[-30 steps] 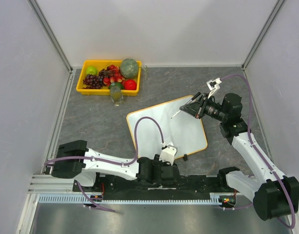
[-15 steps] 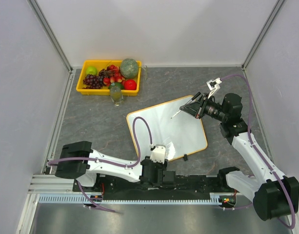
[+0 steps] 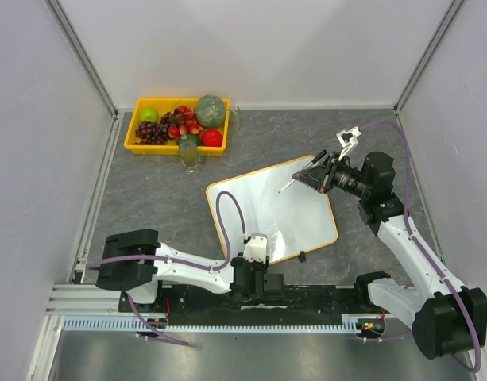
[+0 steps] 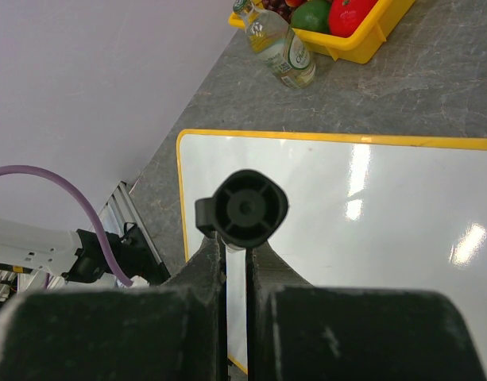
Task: Write a sentence on the whiteboard
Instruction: Move the whiteboard stand to the center of the board.
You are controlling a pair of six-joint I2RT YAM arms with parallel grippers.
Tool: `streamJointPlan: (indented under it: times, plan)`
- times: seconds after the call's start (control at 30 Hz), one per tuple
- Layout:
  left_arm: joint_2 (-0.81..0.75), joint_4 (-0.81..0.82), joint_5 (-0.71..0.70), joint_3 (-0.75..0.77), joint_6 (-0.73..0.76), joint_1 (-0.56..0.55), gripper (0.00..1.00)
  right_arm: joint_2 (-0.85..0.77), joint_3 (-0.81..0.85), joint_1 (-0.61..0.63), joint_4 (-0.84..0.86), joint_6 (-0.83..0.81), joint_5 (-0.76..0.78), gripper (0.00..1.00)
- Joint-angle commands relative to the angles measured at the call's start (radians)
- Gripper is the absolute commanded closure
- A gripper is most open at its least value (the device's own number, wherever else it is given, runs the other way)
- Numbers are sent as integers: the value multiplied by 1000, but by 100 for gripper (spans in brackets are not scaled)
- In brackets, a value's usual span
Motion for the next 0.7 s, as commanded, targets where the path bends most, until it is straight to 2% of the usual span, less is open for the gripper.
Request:
streamJointPlan:
  times: [0.0, 0.33, 0.67]
  plan:
    - [42, 123, -52, -10, 64, 17, 52, -18, 15, -5, 15, -9, -11, 100]
    - [100, 167, -51, 15, 109, 40, 59, -16, 15, -3, 18, -9, -11, 100]
    - [92, 323, -11, -8, 311, 133, 63, -12, 13, -3, 18, -9, -8, 100]
